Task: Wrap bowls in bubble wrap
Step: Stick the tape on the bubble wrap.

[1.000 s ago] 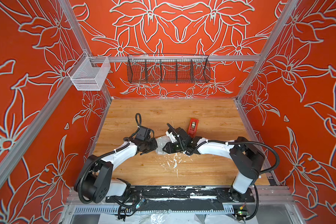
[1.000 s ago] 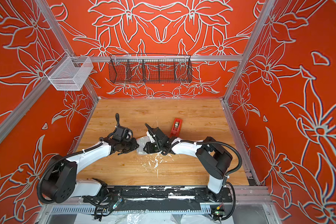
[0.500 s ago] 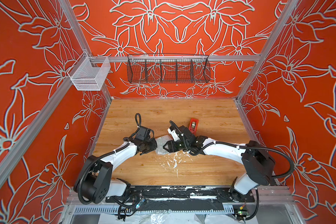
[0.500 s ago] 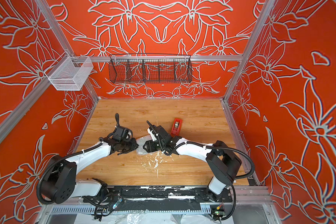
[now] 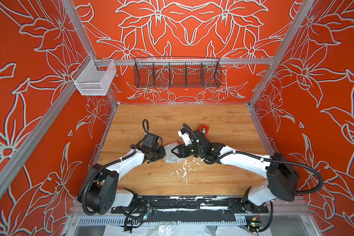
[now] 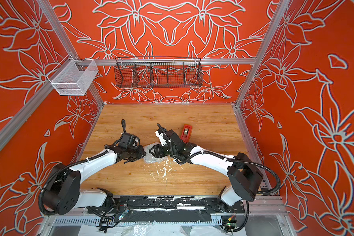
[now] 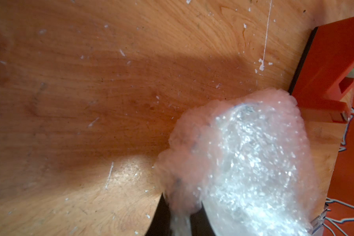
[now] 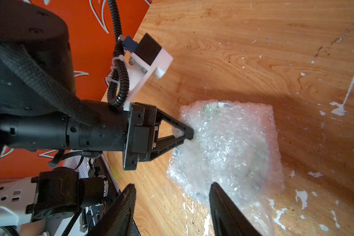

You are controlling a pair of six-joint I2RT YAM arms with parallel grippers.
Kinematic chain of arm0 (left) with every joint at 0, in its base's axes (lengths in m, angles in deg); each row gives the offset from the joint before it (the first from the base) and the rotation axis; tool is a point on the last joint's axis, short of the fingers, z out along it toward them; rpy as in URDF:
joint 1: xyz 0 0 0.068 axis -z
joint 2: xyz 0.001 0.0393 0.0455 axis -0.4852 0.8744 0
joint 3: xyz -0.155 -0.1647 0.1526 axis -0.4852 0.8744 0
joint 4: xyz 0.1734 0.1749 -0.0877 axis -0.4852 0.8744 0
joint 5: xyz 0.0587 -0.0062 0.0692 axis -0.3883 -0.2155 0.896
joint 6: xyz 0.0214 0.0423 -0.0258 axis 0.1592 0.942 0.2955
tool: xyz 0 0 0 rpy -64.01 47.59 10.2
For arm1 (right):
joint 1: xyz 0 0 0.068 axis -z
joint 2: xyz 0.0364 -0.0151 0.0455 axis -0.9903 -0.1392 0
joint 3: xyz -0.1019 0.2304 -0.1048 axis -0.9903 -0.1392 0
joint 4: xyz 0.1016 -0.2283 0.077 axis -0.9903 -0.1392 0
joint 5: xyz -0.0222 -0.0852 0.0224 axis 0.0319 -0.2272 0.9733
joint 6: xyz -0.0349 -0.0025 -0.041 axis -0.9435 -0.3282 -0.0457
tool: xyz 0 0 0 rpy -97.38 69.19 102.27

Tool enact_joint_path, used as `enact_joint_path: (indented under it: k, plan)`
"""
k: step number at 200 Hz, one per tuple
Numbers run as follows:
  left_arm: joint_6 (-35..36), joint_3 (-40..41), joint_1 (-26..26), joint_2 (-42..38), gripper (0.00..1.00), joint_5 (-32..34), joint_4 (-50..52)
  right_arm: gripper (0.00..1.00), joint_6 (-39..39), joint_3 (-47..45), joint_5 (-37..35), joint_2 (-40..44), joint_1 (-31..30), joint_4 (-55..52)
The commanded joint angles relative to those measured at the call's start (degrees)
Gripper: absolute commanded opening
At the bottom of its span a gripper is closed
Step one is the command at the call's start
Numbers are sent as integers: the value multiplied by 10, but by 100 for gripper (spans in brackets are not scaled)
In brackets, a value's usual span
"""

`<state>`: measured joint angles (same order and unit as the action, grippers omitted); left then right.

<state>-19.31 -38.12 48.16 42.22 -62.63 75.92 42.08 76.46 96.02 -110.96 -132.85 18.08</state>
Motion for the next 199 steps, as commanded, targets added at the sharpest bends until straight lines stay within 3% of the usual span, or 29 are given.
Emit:
enact_joint_path:
  k: [1,21,64,127,199]
  plan:
    - [3,-13,3,-12,0,4,9,50,1,0,20,-10,-4,11]
    - [2,-11,4,-14,0,4,9,37,4,10,27,-36,-5,13]
    - [2,-9,4,-18,0,5,11,29,16,24,35,-84,-5,26]
    - [1,-11,4,-19,0,4,10,26,25,16,51,-102,-11,46]
    - [-1,-22,4,-11,0,-14,12,26,-52,6,0,-121,-32,-2]
